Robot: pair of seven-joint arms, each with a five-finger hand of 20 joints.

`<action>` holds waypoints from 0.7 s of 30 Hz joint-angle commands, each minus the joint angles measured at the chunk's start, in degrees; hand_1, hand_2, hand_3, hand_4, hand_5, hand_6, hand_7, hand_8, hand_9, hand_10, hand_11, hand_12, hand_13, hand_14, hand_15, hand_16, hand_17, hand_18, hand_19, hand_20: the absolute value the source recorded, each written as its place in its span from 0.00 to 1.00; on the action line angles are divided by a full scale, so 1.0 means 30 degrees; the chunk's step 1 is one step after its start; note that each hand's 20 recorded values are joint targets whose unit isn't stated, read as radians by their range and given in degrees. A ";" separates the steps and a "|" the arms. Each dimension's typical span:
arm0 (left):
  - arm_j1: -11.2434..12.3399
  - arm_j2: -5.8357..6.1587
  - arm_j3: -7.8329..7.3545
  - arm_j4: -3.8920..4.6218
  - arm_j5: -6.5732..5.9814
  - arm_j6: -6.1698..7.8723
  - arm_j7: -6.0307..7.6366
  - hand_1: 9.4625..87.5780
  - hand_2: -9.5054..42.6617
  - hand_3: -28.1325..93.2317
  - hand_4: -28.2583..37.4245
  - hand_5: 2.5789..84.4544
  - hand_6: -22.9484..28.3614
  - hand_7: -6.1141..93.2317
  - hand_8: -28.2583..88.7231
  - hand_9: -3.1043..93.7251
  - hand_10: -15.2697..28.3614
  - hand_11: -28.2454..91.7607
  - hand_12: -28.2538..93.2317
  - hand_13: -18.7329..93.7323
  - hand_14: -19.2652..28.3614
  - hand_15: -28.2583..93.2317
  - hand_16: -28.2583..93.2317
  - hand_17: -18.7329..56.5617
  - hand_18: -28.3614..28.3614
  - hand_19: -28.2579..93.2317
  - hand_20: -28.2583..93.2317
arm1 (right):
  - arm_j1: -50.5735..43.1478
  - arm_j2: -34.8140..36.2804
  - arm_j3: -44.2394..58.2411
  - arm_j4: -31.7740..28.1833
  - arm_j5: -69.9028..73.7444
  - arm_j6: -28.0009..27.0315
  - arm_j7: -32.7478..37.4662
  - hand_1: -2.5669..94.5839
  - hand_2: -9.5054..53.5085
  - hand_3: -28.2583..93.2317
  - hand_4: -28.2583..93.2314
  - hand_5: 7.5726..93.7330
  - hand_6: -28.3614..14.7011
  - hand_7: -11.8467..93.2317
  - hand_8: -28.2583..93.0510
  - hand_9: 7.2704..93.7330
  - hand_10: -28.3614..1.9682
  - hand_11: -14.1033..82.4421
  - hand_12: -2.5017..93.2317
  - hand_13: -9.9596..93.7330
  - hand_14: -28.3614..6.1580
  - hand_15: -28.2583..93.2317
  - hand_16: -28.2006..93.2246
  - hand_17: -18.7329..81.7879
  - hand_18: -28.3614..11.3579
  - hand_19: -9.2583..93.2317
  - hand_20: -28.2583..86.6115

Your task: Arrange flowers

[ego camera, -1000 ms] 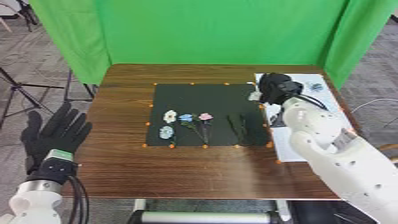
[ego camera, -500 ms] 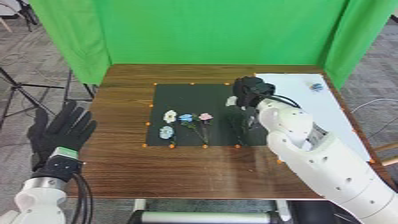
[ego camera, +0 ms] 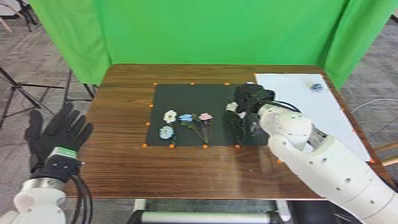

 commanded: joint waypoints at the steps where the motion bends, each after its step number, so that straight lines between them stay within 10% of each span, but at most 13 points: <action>1: 0.0178 -0.0013 -0.0176 -0.0118 0.0289 0.0327 -0.0058 0.19 0.48 0.75 0.00 0.35 0.54 0.24 0.15 0.24 0.64 0.42 0.29 0.22 0.62 0.46 0.15 0.19 0.68 0.44 0.30 | -0.0313 0.0275 0.0551 -0.0649 0.0918 -0.0513 -0.0023 0.56 0.00 0.83 0.00 0.65 0.63 0.47 0.21 0.70 0.51 0.37 0.25 0.68 0.53 0.59 0.44 0.50 0.19 0.83 0.50; 21: 0.0561 -0.0032 -0.0379 -0.0185 0.0294 0.0217 -0.0134 0.20 0.44 0.78 0.00 0.38 0.54 0.25 0.14 0.25 0.63 0.43 0.29 0.22 0.62 0.47 0.15 0.19 0.68 0.44 0.30 | -0.0954 0.0892 0.1334 -0.1148 0.1305 -0.0808 0.0290 0.49 0.00 0.87 0.00 0.69 0.66 0.39 0.19 0.48 0.36 0.27 0.17 0.50 0.38 0.58 0.33 0.45 0.18 0.79 0.47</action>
